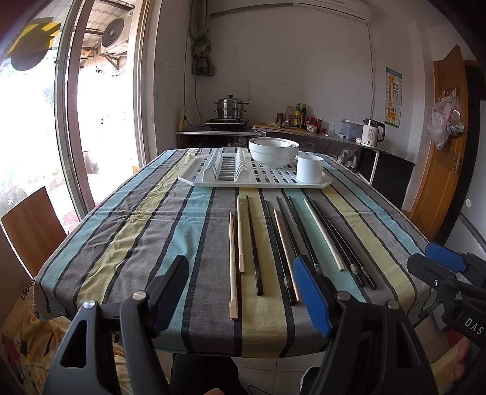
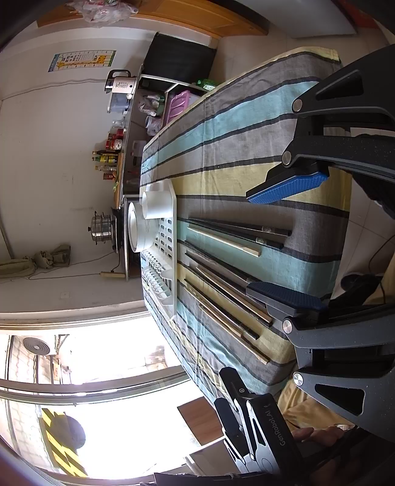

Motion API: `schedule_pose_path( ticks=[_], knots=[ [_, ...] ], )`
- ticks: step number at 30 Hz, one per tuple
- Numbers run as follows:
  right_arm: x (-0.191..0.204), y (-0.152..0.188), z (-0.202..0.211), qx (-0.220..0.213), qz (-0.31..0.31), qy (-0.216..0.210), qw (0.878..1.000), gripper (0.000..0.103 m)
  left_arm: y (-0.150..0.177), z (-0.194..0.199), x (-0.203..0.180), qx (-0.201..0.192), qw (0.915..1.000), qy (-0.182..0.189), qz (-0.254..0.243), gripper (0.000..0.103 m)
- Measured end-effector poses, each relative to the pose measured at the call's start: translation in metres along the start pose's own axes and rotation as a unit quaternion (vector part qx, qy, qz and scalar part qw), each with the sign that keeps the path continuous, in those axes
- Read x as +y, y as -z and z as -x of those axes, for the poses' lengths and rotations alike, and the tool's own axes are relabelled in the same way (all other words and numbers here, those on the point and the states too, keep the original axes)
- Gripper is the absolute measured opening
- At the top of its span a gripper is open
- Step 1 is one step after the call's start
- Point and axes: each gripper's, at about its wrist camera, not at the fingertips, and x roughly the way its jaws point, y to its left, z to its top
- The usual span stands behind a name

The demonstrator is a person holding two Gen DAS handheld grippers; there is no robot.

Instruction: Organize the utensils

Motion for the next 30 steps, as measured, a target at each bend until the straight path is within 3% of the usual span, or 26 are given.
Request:
schedule_pose_path(
  ticks=[30],
  knots=[
    [0.0011,-0.0008,0.0007,-0.001,0.002,0.001,1.0,0.055,-0.0019,-0.0002,0.0012,-0.001,1.0,-0.001,0.002,0.074]
  ],
)
